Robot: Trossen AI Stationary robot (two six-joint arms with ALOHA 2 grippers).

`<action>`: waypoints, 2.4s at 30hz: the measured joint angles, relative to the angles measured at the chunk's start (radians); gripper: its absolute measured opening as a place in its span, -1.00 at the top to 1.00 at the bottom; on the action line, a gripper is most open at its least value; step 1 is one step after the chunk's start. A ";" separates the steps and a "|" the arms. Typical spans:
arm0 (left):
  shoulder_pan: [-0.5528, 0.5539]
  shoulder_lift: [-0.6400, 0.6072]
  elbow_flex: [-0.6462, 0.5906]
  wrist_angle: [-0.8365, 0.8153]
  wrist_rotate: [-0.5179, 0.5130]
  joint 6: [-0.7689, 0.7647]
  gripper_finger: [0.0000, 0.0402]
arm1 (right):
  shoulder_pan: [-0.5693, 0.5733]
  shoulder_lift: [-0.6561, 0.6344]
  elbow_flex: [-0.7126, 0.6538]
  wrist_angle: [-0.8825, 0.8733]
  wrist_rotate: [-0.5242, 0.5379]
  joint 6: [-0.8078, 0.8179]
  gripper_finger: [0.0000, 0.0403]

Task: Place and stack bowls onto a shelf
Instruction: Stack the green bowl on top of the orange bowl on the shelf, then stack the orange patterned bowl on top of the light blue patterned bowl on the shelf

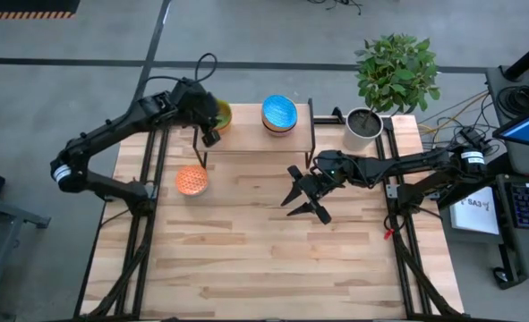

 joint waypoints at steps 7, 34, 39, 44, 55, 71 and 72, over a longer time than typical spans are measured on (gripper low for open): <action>0.000 -0.060 -0.026 0.004 0.052 -0.048 0.61 | 0.000 0.000 0.000 -0.003 0.000 -0.011 0.25; -0.583 -0.022 -0.249 -0.379 -0.086 -1.103 0.63 | 0.000 0.000 0.000 -0.008 0.000 -0.022 0.25; -0.583 0.066 -0.253 -0.373 -0.089 -1.107 0.53 | 0.000 0.000 0.000 -0.008 0.000 -0.017 0.25; -0.583 0.163 -0.253 -0.381 -0.094 -1.101 0.33 | 0.000 0.000 0.000 -0.017 0.000 -0.016 0.25; -0.583 0.347 -0.253 -0.373 -0.147 -1.055 0.08 | 0.000 0.000 0.000 -0.037 0.000 -0.021 0.25; -0.582 0.477 -0.253 -0.333 -0.215 -1.047 0.18 | 0.000 0.000 0.000 -0.039 0.000 -0.019 0.25; -0.582 0.480 -0.253 -0.327 -0.216 -1.047 0.21 | 0.000 0.000 0.000 -0.039 0.000 -0.019 0.25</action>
